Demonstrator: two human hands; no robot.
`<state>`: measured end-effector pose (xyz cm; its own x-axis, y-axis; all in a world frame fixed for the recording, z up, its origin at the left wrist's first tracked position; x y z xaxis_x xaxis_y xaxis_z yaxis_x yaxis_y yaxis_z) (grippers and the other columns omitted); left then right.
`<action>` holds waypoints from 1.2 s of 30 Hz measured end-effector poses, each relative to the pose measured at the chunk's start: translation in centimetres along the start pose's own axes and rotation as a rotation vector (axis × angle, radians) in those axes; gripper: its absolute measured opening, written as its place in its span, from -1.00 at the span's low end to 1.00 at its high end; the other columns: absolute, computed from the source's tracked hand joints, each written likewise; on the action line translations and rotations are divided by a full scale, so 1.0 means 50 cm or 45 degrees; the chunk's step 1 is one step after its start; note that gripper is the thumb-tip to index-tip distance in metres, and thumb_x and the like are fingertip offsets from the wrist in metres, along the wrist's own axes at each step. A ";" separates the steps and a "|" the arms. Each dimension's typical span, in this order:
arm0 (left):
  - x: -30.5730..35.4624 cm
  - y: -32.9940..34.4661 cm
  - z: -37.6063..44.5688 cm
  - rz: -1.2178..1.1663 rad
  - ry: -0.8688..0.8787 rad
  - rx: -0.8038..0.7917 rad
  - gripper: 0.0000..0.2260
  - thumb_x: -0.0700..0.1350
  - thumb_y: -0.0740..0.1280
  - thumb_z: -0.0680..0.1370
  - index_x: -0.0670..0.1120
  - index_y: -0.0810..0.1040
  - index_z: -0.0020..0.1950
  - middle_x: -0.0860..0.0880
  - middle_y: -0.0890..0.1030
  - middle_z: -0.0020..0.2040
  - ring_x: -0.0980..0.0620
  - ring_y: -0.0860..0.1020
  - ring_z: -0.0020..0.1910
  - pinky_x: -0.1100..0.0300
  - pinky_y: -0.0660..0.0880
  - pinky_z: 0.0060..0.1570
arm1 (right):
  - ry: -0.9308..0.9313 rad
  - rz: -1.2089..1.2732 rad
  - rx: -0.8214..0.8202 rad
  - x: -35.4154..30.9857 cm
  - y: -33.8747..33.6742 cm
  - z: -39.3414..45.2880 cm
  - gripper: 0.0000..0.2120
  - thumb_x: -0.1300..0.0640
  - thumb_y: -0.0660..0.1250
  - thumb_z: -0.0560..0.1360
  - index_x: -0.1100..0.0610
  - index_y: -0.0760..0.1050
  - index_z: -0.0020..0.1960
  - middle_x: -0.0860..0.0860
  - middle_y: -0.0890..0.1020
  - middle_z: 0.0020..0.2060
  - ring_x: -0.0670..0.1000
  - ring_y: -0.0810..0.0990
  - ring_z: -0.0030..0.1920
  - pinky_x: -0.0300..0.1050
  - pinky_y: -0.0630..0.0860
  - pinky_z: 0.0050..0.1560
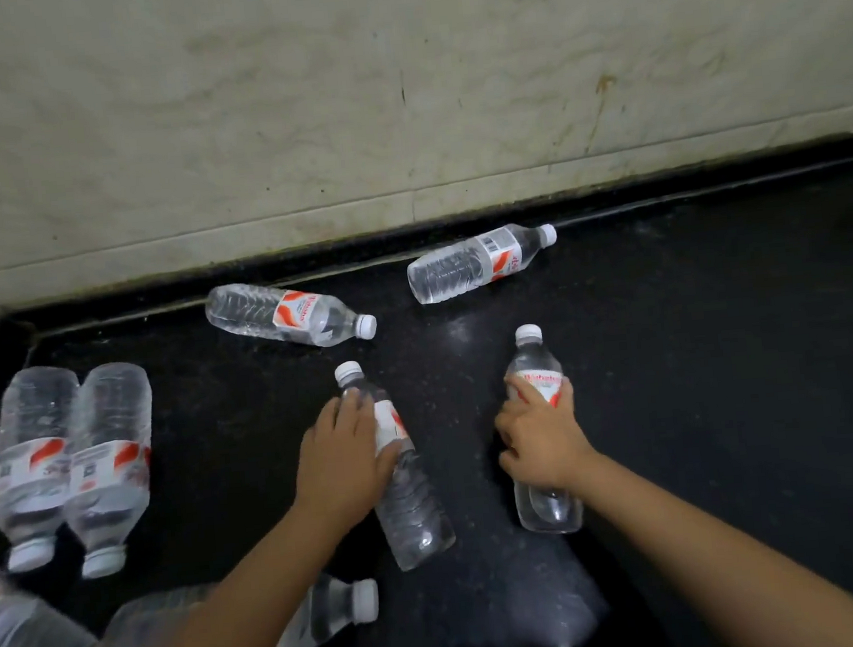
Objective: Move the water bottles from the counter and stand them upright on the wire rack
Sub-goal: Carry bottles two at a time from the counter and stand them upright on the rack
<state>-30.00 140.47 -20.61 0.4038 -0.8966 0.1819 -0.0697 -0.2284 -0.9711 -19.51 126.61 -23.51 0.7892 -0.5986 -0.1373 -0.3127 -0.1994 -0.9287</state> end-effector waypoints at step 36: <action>0.481 -0.028 0.017 0.222 0.177 0.302 -0.27 -0.06 0.66 -0.04 -0.21 0.62 0.09 -0.24 0.64 -0.04 -0.12 0.55 -0.40 0.13 0.52 -0.48 | 0.614 0.455 0.768 0.346 -0.063 -0.338 -0.41 0.12 0.51 0.27 0.13 0.47 0.27 0.28 0.53 -0.12 0.29 0.56 -0.13 -0.03 0.50 -0.33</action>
<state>-19.42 119.53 -14.98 0.2751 -0.9613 0.0130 0.0942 0.0135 -0.9955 -13.80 103.75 -17.15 0.3423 -0.8394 -0.4222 -0.0571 0.4299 -0.9011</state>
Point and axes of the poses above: each hand's wrist, its own z-axis towards the middle knuckle, its own y-axis out of the palm, x = y × z, the point moved 8 cm from there along z, towards the middle knuckle
